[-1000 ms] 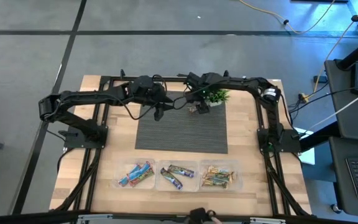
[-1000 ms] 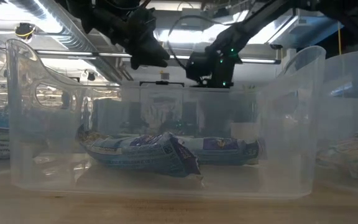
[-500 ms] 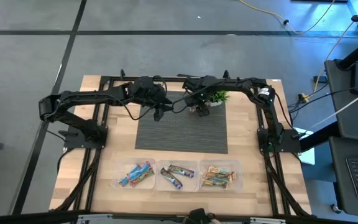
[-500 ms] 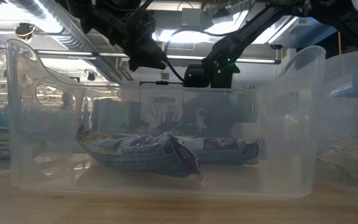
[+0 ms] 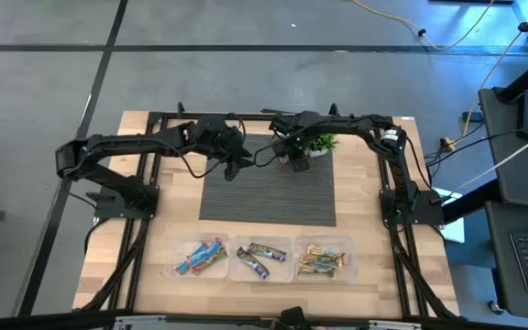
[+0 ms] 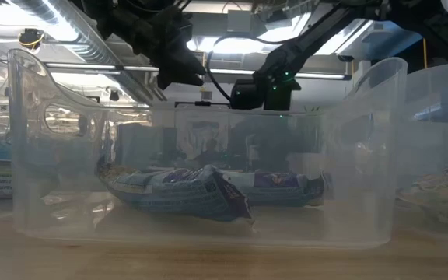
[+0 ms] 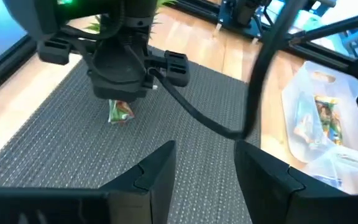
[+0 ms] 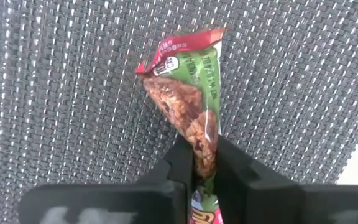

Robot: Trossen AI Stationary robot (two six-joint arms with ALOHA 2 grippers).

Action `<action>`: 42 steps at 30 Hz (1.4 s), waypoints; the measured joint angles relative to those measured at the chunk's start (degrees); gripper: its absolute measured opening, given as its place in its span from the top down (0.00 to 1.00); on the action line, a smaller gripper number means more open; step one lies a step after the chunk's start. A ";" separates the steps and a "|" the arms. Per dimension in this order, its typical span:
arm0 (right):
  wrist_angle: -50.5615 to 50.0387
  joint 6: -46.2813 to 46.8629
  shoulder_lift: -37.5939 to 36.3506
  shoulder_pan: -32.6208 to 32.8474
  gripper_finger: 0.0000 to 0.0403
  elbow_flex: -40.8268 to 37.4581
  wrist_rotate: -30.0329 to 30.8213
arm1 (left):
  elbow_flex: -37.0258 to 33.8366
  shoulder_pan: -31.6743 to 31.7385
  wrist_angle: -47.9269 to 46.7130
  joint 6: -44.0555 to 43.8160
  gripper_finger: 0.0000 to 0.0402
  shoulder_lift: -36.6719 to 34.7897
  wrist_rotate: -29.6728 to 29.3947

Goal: Pick and place Granola Bars by type
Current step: Put the red granola bar into the left transparent bin

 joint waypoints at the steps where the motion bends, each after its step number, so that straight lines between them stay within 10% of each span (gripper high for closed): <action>1: -0.16 0.01 -0.15 0.00 0.88 0.00 0.00 | 0.02 0.16 -0.67 -0.28 0.61 -0.71 0.06; 9: -3.94 4.12 -4.06 -0.02 0.88 5.87 -3.28 | 0.02 2.80 -7.04 6.18 0.61 -9.23 0.05; 23: 20.36 31.15 -10.16 2.30 0.88 23.44 -40.41 | -19.60 4.63 19.69 3.32 0.61 -25.46 0.09; 42: 36.26 32.04 -9.98 15.12 0.88 23.85 -18.27 | -23.21 4.52 24.91 1.77 0.53 -25.89 6.45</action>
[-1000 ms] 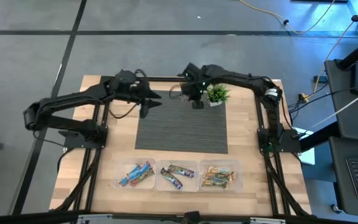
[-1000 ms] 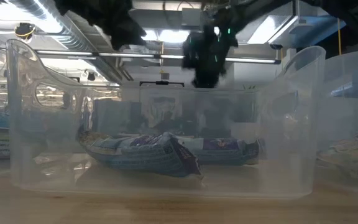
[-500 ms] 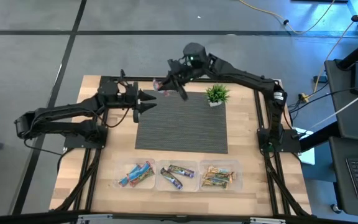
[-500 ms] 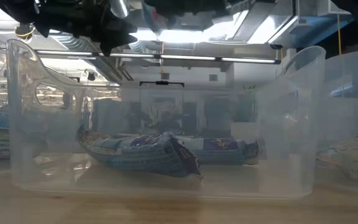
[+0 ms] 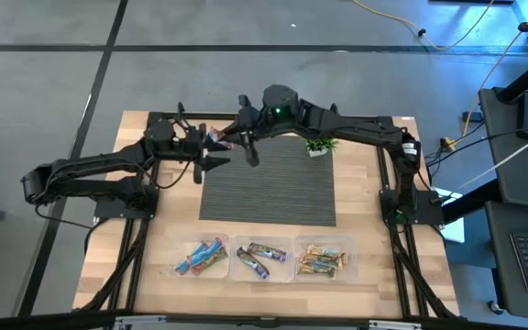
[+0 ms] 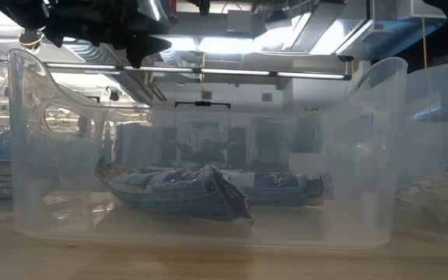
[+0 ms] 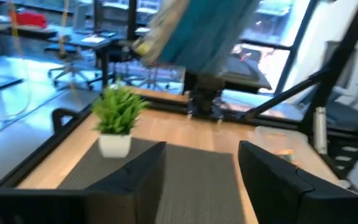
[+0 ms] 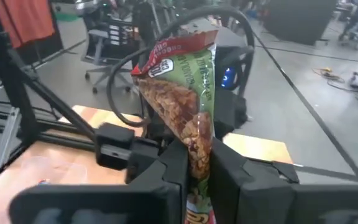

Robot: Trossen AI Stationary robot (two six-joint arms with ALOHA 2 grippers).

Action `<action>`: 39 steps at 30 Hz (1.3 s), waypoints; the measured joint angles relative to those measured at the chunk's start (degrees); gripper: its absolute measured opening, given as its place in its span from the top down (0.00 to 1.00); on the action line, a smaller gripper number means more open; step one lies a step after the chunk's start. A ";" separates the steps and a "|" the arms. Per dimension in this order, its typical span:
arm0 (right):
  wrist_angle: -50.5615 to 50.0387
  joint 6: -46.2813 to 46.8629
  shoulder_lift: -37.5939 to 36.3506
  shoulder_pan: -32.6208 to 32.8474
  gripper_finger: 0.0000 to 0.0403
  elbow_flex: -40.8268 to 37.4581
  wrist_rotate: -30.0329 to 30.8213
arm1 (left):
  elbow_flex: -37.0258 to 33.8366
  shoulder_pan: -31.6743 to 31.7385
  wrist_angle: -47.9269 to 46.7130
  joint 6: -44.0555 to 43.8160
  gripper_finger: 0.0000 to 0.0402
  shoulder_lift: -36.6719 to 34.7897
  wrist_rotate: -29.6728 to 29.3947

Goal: Pick and place Granola Bars by type
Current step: Put the red granola bar into the left transparent bin

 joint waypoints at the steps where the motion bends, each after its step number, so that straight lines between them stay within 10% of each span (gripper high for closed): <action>1: 0.00 0.55 0.00 0.27 0.88 0.00 0.57 | 0.00 -0.11 0.45 -0.01 0.50 0.00 0.70; 12: -0.03 7.41 0.02 1.69 0.88 -0.02 1.44 | 0.00 -1.75 8.23 5.53 0.34 0.00 1.67; 39: -0.18 7.00 0.09 3.52 0.88 -0.68 7.30 | 0.00 -1.76 15.96 1.98 0.48 0.00 2.00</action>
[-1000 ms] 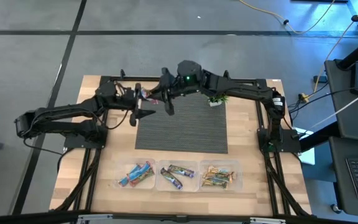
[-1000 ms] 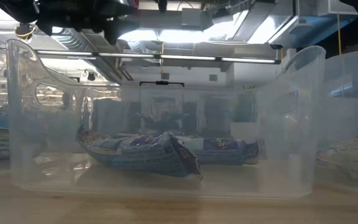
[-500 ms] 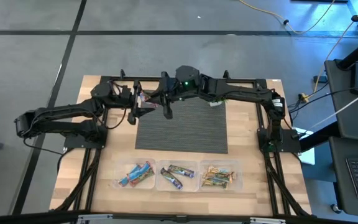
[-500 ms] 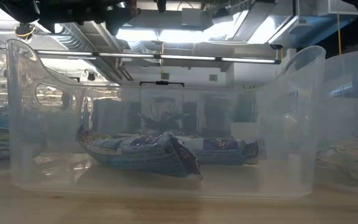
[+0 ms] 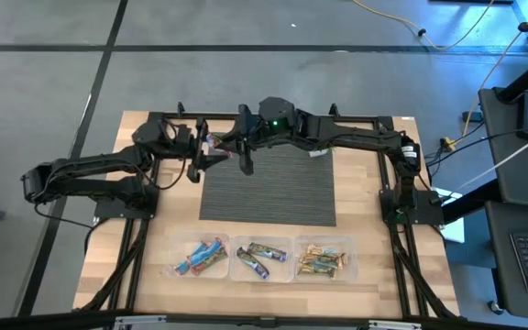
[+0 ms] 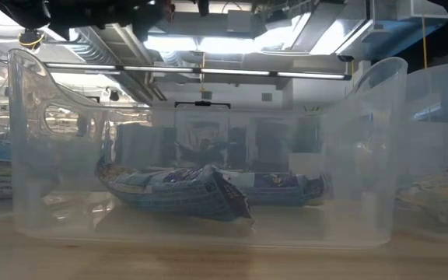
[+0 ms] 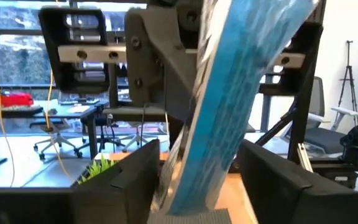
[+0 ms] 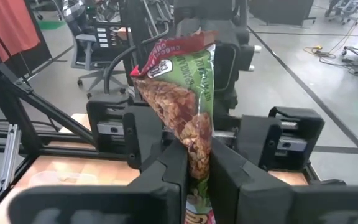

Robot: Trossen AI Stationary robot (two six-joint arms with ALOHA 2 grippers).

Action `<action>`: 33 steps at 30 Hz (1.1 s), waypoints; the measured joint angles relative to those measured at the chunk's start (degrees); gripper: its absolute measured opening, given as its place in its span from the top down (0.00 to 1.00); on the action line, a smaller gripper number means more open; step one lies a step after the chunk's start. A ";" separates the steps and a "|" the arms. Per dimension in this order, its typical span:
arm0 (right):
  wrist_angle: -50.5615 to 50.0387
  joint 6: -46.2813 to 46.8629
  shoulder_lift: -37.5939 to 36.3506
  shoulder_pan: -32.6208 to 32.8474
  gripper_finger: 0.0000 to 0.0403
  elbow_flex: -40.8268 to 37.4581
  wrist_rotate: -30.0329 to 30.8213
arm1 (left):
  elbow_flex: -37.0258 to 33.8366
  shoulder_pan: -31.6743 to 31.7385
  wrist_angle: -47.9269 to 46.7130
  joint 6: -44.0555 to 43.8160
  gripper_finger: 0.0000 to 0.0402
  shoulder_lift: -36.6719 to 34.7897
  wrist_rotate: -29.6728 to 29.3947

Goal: Pick and place Granola Bars by type
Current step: Put the red granola bar into the left transparent bin

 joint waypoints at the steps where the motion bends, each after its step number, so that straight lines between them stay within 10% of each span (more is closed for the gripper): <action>1: 0.00 0.02 0.00 0.00 0.88 0.00 0.00 | 0.00 0.00 0.56 0.02 0.51 0.00 0.00; 10: -0.49 -0.05 0.00 -0.04 0.88 0.00 -0.12 | 0.00 0.01 1.50 0.04 0.74 0.00 -0.05; 20: -2.70 0.22 0.00 -0.79 0.77 0.04 -3.62 | 0.00 0.02 -2.03 0.04 0.79 -0.02 0.00; 33: -43.10 4.69 -4.31 -3.19 0.62 1.05 0.48 | 5.39 -2.55 -37.47 1.17 0.79 -3.71 -0.94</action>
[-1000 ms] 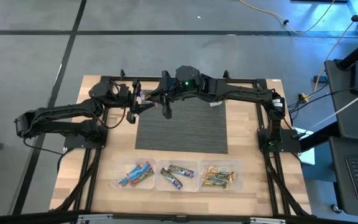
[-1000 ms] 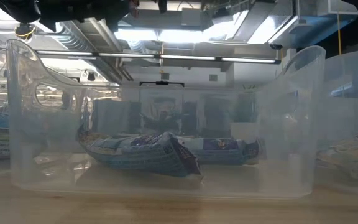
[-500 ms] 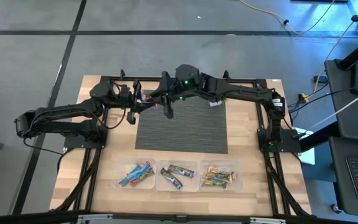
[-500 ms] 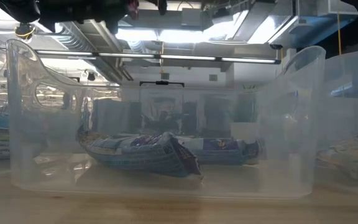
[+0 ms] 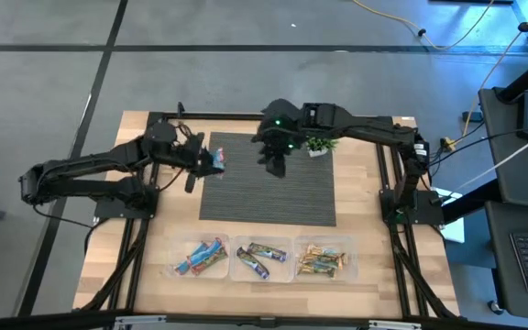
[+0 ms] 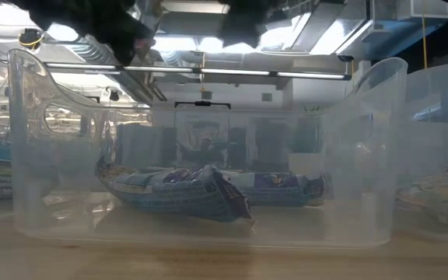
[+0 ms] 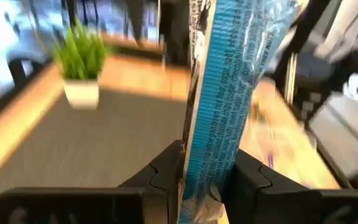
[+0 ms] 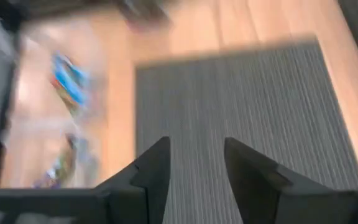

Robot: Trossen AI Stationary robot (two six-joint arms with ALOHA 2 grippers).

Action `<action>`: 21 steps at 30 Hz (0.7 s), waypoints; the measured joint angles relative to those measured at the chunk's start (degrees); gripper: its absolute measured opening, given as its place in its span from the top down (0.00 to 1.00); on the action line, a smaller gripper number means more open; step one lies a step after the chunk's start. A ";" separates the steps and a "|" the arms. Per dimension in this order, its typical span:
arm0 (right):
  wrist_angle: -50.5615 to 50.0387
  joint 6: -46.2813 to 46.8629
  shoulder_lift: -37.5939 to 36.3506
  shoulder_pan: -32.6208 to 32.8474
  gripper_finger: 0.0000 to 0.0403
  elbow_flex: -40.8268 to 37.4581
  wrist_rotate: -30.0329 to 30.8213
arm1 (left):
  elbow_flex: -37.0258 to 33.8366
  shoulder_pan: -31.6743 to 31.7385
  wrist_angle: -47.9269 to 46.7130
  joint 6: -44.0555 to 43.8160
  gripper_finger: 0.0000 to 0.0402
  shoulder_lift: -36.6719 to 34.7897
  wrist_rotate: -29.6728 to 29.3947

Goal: Pick and place Granola Bars by type
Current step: Put the red granola bar into the left transparent bin

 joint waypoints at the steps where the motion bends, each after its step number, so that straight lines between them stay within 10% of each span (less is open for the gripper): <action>1: -2.73 0.66 -0.11 -0.11 0.62 0.00 1.48 | 1.30 -1.22 -3.48 0.26 0.79 0.37 -1.28; 10: -22.12 10.46 -0.21 0.31 0.62 0.00 13.19 | 10.40 -17.03 -31.34 -7.43 0.79 4.71 -16.20; 21: -25.54 13.49 -0.21 5.93 0.62 -0.07 18.00 | 10.96 -40.69 -34.64 -36.00 0.79 13.87 -18.95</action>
